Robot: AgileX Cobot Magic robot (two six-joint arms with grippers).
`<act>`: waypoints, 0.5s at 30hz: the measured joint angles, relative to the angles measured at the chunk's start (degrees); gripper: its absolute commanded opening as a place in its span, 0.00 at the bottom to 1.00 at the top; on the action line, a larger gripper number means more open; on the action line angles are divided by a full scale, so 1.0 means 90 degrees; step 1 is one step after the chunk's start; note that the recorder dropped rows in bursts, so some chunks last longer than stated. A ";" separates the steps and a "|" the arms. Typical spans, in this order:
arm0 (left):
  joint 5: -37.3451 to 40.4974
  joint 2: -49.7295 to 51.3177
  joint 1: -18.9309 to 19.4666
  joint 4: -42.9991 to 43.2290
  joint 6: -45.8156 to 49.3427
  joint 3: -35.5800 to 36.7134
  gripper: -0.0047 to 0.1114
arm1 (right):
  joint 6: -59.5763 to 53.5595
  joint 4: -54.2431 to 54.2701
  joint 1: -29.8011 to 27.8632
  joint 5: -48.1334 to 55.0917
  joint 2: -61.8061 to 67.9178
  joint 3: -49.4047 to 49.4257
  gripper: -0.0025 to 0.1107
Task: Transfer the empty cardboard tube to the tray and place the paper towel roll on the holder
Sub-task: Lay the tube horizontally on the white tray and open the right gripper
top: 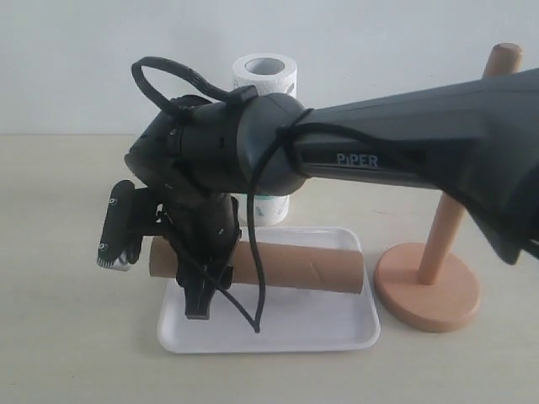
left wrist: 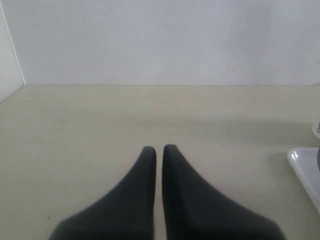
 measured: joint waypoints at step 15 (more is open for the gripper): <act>0.0000 0.0000 0.0000 0.0000 0.0000 0.0000 0.08 | 0.0685 -0.0074 0.0000 0.0777 -0.0018 -0.0010 0.26</act>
